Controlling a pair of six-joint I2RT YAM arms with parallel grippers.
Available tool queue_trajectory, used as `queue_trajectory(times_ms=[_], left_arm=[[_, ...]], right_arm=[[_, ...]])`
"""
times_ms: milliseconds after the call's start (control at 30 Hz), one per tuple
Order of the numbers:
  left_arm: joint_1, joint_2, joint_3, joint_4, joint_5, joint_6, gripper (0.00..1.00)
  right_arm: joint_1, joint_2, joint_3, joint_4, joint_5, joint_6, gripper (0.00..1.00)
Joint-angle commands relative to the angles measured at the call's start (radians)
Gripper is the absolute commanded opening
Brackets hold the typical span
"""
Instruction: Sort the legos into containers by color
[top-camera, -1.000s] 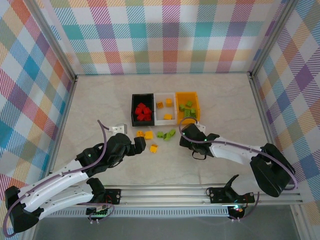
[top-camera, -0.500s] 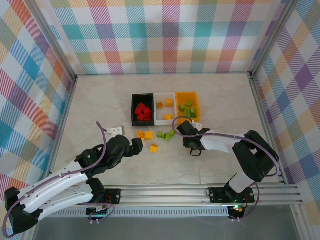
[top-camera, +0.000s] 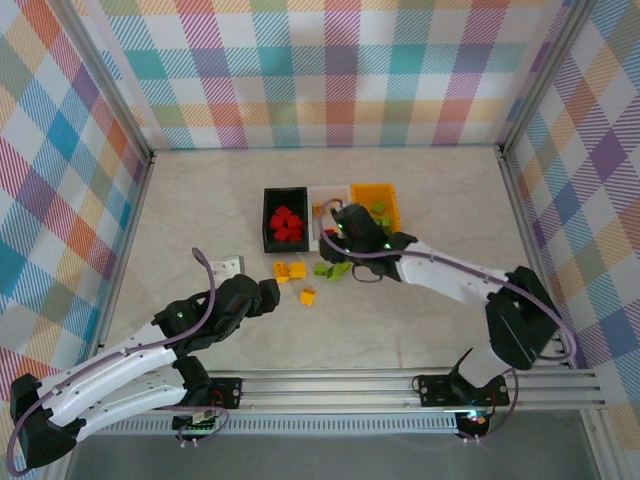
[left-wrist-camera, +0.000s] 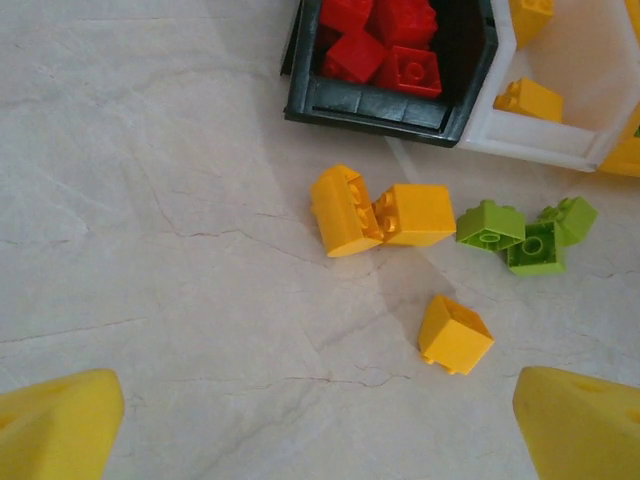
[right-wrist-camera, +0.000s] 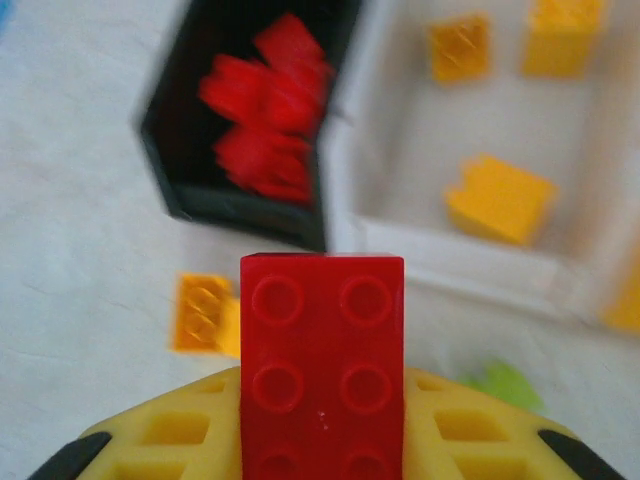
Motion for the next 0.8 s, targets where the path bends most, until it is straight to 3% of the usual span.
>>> queue_trajectory(times_ms=[0,233,467,567,667,767], left_arm=[[-0.001,-0.001,-0.012,-0.033,-0.030,-0.024,1.00],[0.001,0.019,-0.012,-0.036,-0.029,-0.026,1.00],[0.004,0.071,-0.001,-0.034,-0.022,-0.027,1.00],[0.005,0.077,-0.002,-0.030,-0.020,-0.022,1.00],[0.006,0.075,-0.008,-0.026,-0.020,-0.021,1.00],[0.008,0.071,-0.013,-0.015,-0.012,-0.012,1.00]], right_arm=[[0.004,0.131,0.136,0.037,-0.096,-0.064,0.29],[0.001,0.447,0.533,-0.055,-0.039,-0.072,0.29],[-0.027,0.651,0.806,-0.126,-0.009,-0.006,0.32],[-0.037,0.706,0.910,-0.168,-0.023,0.001,0.42],[-0.039,0.700,0.933,-0.144,-0.059,-0.014,0.64],[-0.037,0.633,0.889,-0.113,-0.065,-0.022,0.72]])
